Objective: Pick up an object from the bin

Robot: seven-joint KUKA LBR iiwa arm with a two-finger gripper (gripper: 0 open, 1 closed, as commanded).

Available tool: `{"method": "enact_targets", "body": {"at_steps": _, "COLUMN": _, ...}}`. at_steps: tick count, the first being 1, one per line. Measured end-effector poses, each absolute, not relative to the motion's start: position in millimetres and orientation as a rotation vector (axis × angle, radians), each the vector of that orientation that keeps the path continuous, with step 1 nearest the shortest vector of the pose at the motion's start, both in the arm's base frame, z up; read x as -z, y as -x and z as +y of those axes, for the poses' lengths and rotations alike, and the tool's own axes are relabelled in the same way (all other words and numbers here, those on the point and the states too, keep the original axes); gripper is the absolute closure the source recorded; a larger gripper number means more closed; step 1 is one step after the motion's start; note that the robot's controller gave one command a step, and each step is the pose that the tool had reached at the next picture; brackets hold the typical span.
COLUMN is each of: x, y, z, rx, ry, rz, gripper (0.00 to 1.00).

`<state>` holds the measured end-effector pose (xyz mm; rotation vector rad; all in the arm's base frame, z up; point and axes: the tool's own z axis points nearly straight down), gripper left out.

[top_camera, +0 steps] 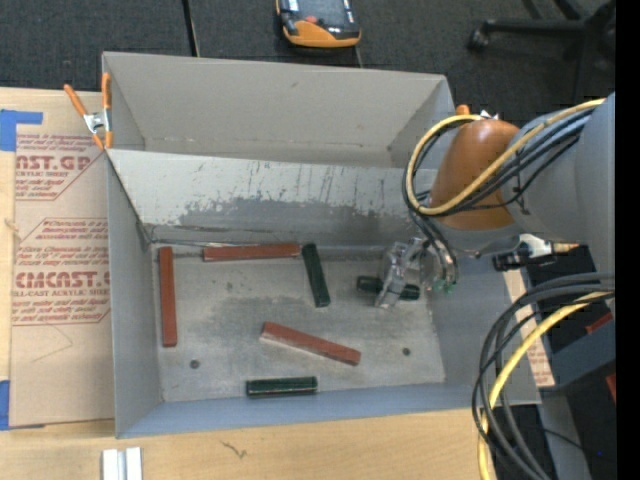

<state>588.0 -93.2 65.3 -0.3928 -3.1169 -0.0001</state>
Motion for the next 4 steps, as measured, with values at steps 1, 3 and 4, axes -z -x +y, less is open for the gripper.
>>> {"method": "enact_targets", "body": {"at_steps": 1, "x": -83.8, "y": -586.2, "z": -92.6, "rx": 0.002, "ry": 0.391, "rz": -3.112, "gripper": 1.00}}
{"method": "enact_targets", "body": {"at_steps": 3, "x": -109.9, "y": -589.0, "z": -92.7, "rx": 0.001, "ry": 0.392, "rz": -3.121, "gripper": 1.00}}
{"method": "enact_targets", "body": {"at_steps": 4, "x": -119.9, "y": -587.7, "z": -92.3, "rx": 0.002, "ry": 0.391, "rz": -3.115, "gripper": 1.00}}
